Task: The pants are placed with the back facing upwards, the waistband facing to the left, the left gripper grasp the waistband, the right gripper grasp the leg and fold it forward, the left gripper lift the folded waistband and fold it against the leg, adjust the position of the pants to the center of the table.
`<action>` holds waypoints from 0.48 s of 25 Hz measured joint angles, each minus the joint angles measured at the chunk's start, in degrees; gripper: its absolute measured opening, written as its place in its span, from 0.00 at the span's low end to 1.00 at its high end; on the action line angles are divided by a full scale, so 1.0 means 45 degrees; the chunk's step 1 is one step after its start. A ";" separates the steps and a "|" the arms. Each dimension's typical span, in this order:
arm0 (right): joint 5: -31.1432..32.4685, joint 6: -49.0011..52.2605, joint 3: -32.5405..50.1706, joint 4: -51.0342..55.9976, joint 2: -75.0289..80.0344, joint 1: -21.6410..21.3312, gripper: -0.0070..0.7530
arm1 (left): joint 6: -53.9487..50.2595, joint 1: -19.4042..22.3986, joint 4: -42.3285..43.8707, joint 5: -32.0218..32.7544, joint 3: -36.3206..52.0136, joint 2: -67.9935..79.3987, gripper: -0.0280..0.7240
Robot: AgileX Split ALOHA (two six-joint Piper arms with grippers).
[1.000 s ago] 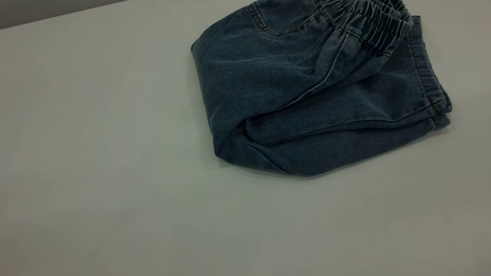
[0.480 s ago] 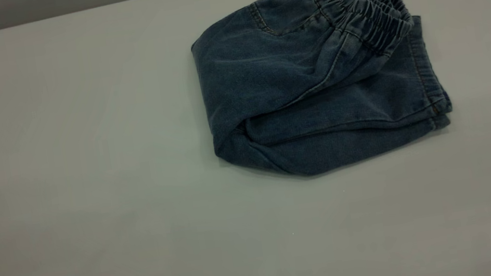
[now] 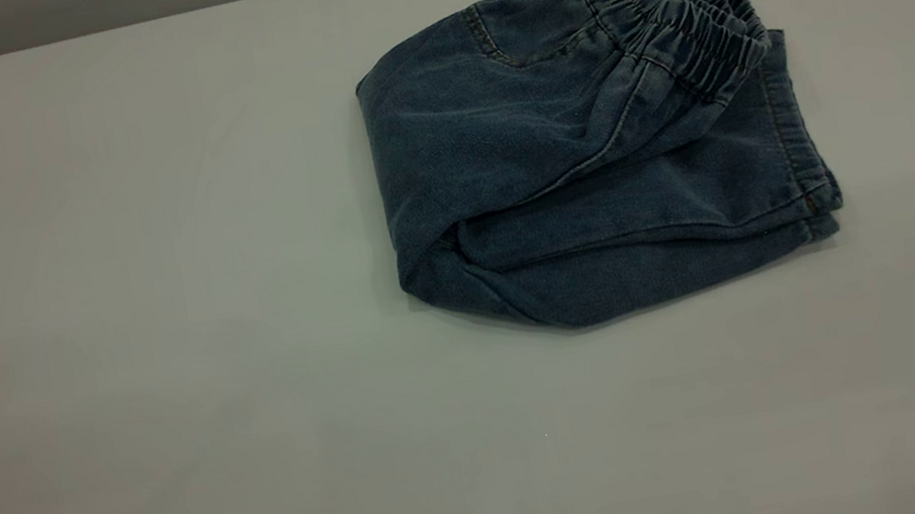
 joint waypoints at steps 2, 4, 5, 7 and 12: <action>-0.0014 -0.0044 0.0016 -0.0014 0.0000 0.0000 0.58 | 0.0008 0.0000 0.0000 0.0000 0.0000 0.0000 0.75; -0.0147 -0.0070 0.0066 -0.0362 0.0000 0.0000 0.58 | 0.0014 0.0000 0.0000 0.0000 0.0000 0.0000 0.75; -0.0278 0.0048 0.0198 -0.0596 0.0000 0.0000 0.58 | 0.0014 0.0000 0.0011 0.0000 0.0000 0.0000 0.75; -0.0349 0.0475 0.0248 -0.0954 0.0000 0.0000 0.58 | 0.0014 -0.0014 0.0011 0.0000 0.0000 0.0000 0.75; -0.0492 0.2214 0.0237 -0.2234 0.0000 0.0000 0.58 | 0.0014 -0.0024 0.0012 0.0000 0.0000 0.0000 0.75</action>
